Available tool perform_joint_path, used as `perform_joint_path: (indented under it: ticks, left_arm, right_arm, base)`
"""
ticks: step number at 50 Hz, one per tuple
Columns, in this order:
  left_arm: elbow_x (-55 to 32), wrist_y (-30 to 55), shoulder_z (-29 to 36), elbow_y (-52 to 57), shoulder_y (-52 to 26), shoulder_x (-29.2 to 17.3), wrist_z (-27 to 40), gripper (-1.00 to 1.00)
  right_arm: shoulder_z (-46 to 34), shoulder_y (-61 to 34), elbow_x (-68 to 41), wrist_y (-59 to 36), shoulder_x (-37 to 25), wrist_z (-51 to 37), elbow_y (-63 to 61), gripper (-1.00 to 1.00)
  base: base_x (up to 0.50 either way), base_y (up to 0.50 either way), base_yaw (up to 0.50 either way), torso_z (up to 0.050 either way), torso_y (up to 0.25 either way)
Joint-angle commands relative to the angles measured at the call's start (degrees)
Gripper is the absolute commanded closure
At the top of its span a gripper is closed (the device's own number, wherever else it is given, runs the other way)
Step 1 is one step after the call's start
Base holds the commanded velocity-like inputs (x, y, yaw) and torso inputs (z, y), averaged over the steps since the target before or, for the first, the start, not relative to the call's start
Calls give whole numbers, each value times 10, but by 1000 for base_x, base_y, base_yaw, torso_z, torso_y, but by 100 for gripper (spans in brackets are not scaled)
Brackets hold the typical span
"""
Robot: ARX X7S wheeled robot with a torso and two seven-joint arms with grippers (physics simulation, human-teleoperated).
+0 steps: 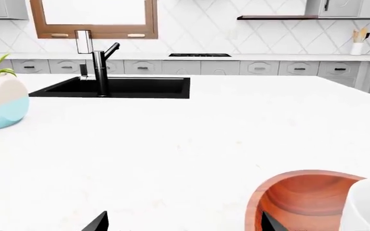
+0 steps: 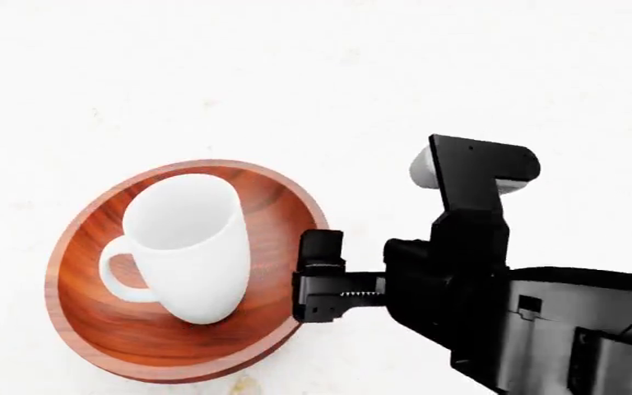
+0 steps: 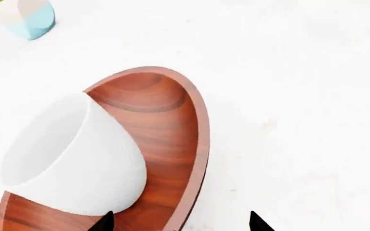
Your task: Place the cup inside the bowl on the dining table and move the bowl to any counter.
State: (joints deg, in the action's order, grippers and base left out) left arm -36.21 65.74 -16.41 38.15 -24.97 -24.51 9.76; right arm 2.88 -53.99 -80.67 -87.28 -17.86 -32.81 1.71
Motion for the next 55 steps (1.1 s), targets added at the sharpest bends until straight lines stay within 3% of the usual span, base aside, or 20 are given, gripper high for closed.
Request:
perform_joint_path:
  ticks: [1,10,16,55]
  left_arm:
    - [3,-8,-2,-10,3,-1,-6,-100]
    - [12,-31,-3,-18,21,-1,-10,-100]
    - [11,-35,-5,-23,25,-2,-12,-100]
    - [4,-45,-11,-23,34,-5,-7,-100]
  right_arm:
    - [-61,-149,-122,2,-1,-63,253,-100]
    - [-167,-185,26,89,10,102,342,-100]
    - [-202,-179,59,110,17,145,359,-100]
    - [-266,-160,118,179,42,230,422,-100]
  base:
    - [0,0,0,0,0]
    - [0,0,0,0,0]
    - [0,0,0,0,0]
    - [0,0,0,0,0]
